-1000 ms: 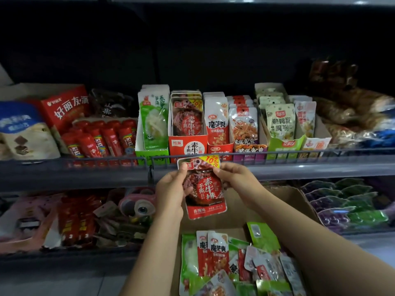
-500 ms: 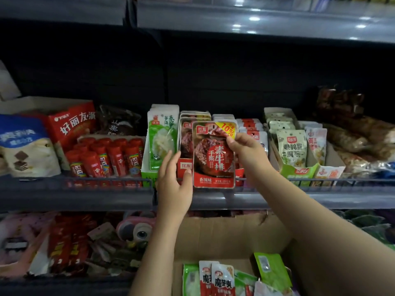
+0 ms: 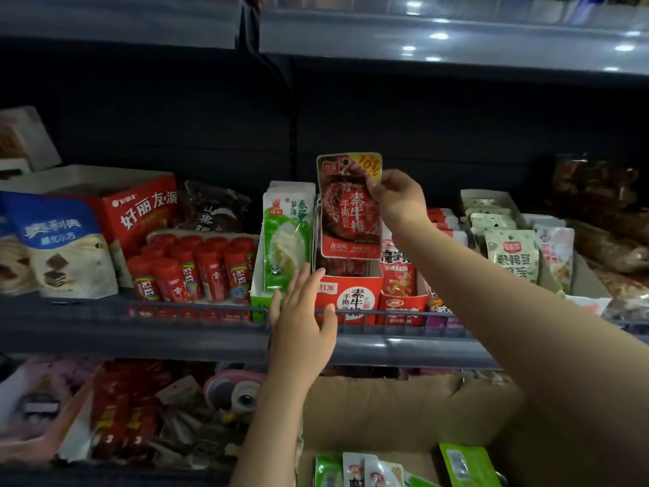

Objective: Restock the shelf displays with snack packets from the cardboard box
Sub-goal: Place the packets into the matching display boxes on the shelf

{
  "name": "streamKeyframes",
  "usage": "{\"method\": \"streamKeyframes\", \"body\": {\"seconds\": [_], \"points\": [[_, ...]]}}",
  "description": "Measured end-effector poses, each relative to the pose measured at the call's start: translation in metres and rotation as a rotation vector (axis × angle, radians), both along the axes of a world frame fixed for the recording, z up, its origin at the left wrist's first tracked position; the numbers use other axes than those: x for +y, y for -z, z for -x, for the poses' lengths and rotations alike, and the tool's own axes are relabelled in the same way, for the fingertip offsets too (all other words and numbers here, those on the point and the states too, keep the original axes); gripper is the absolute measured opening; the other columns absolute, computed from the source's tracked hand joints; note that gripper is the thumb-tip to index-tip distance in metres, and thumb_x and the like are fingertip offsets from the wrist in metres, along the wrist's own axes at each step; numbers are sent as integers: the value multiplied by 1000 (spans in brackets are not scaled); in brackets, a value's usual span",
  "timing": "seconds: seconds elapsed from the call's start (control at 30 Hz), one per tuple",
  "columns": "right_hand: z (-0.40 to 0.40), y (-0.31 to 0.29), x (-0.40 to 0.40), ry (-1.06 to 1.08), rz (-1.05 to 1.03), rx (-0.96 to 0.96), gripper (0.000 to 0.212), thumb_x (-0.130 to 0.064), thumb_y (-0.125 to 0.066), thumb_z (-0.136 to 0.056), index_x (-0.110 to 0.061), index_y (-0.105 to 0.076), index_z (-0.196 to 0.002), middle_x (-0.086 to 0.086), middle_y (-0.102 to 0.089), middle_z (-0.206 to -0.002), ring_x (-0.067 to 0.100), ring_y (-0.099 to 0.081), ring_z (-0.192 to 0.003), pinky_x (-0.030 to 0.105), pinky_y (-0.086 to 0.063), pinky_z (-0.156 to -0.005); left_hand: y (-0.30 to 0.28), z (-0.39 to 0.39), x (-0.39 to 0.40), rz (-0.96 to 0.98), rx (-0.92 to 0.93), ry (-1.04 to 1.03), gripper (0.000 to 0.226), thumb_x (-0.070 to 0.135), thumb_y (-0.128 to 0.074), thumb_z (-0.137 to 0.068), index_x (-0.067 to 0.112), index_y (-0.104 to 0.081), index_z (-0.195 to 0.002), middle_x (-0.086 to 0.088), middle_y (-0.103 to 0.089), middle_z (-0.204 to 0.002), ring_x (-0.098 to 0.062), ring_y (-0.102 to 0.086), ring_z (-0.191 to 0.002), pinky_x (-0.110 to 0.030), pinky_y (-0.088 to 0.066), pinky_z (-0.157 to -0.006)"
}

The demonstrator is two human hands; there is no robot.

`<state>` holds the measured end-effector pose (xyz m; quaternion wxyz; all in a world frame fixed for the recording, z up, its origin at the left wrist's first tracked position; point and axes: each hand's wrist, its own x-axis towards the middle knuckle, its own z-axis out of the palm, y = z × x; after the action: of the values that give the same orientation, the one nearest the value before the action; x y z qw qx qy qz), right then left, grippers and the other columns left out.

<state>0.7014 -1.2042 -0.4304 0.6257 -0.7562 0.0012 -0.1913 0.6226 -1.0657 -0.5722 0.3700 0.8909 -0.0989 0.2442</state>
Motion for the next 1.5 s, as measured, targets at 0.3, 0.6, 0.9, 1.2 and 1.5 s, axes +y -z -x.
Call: {"method": "streamKeyframes", "body": {"seconds": [0.3, 0.6, 0.9, 1.2, 1.5], "points": [[-19, 28, -6, -15, 530, 99, 15, -21, -62, -90, -19, -55, -102, 3, -65, -108, 18, -60, -96, 23, -46, -67, 1, 1, -1, 16, -21, 7, 53, 27, -46, -96, 32, -27, -145, 12, -19, -156, 10, -3, -136, -28, 8, -116], [-33, 48, -14, 132, 874, 100, 42, -25, -71, -82, -21, -56, -121, 4, -55, -123, 26, -60, -101, 28, -41, -68, 2, 1, -2, 18, -16, -9, 54, 27, -47, -95, 33, -26, -145, 11, -20, -156, 6, -5, -138, -25, 10, -115], [-33, 50, -11, 248, 1021, 59, 50, -25, -69, -83, -23, -46, -127, 5, -57, -120, 26, -62, -97, 30, -41, -61, 1, 2, -2, 18, -5, -29, 56, 28, -47, -96, 36, -22, -146, 12, -17, -156, -2, -8, -144, -24, 10, -114], [-40, 53, -16, 170, 877, 68, 59, -25, -72, -81, -23, -46, -134, 4, -56, -128, 25, -59, -109, 28, -42, -71, 2, 1, -1, 6, -3, -35, 58, 27, -47, -96, 37, -20, -146, 11, -18, -157, -3, -7, -144, -24, 10, -114], [-24, 54, -21, 86, 647, -7, 51, -21, -69, -85, -23, -50, -132, 3, -62, -96, 13, -56, -77, 20, -43, -59, 0, 4, 1, -5, 30, -40, 60, 29, -44, -97, 43, -14, -147, 14, -4, -158, -8, 0, -145, -26, 7, -114]]}}
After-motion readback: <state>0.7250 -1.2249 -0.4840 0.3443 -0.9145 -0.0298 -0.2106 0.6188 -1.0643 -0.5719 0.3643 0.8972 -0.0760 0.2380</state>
